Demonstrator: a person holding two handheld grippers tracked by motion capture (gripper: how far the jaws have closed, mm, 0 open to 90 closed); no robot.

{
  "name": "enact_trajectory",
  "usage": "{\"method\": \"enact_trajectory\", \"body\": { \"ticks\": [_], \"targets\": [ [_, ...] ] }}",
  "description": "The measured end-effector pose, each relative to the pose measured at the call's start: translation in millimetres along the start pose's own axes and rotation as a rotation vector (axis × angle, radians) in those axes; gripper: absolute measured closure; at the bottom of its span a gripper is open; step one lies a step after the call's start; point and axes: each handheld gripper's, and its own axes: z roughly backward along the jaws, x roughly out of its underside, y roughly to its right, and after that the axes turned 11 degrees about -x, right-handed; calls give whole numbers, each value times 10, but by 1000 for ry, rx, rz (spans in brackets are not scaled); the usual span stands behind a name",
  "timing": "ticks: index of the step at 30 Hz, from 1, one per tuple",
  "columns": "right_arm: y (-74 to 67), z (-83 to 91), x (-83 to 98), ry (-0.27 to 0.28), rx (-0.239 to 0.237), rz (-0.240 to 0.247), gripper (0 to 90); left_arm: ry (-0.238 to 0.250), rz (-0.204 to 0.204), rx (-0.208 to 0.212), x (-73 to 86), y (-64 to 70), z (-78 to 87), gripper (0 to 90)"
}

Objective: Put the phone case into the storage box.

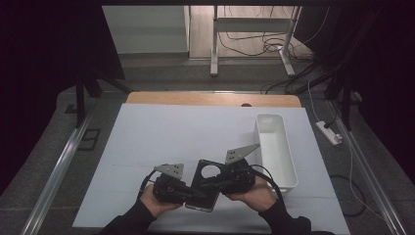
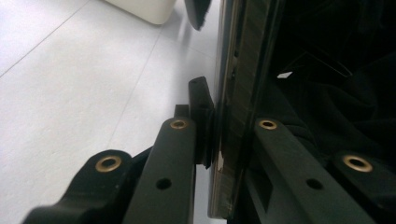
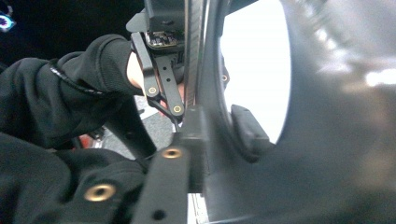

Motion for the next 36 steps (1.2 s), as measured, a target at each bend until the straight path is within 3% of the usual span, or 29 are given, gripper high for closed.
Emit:
{"method": "enact_trajectory", "body": {
  "ticks": [6, 15, 22, 31, 36],
  "targets": [
    [-18, 39, -26, 38, 118, 15, 493, -7, 12, -56, 8, -6, 24, 848],
    [10, 118, -41, 55, 226, -20, 215, -8, 38, -146, 17, -27, 62, 848],
    [41, 178, -44, 50, 247, -59, 151, -4, 62, -192, 28, -46, 87, 847],
    [28, 243, -55, 58, 368, -48, 4, -10, 89, -259, 34, -57, 94, 847],
    [31, 254, -48, 60, 405, -34, 0, -18, 97, -296, 35, -58, 98, 847]
  ]
}}
